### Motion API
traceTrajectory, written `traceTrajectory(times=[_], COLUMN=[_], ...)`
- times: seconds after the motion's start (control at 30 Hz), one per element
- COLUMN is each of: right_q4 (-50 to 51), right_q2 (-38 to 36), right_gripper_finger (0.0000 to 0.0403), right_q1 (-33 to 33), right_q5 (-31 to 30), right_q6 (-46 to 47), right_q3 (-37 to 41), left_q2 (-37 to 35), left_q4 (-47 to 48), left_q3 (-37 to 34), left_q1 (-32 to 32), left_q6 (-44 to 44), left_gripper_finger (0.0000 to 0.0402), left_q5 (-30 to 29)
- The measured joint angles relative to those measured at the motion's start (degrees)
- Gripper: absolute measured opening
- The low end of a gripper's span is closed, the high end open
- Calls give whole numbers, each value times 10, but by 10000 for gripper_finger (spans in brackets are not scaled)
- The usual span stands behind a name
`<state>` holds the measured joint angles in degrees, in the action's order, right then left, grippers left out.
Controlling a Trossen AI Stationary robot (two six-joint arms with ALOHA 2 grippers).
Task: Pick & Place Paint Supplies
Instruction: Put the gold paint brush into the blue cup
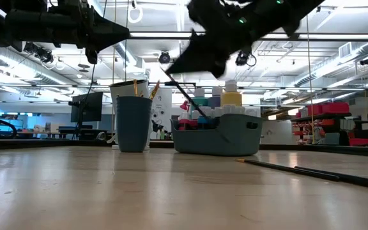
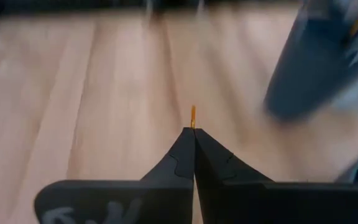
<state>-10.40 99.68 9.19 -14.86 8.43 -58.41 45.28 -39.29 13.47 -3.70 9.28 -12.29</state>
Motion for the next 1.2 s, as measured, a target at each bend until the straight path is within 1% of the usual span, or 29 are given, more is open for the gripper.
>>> traceTrajectory(times=[0.13,0.3,0.37,0.5,0.6,0.73,0.83,0.97,1.1,1.2], right_q4=[-130,-278,-340,-445,-482,-528,-564,-620,-626,-612], right_q2=[0,-1,-1,-1,0,25,52,86,128,161], right_gripper_finger=[0,0,0,0,0,0,0,0,0,0], right_q1=[-24,-69,-86,-119,-134,-146,-149,-155,-160,-160], right_q5=[-29,-32,-19,40,78,103,102,99,99,97], right_q6=[-87,-165,-189,-208,-207,-188,-188,-191,-194,-194], right_q3=[0,0,-1,-1,-1,-1,-1,-4,-32,-56], left_q2=[0,0,0,0,0,0,0,0,0,0], left_q4=[0,0,0,-1,-11,-47,-86,-116,-116,-115], left_q3=[0,0,0,0,0,0,0,0,0,0], left_q1=[0,0,0,0,0,0,0,0,0,0], left_q6=[2,8,8,4,-8,-44,-72,-100,-104,-102], left_gripper_finger=[67,67,67,67,67,67,67,67,67,67], left_q5=[0,0,0,-1,-5,-30,-47,-51,-51,-50])
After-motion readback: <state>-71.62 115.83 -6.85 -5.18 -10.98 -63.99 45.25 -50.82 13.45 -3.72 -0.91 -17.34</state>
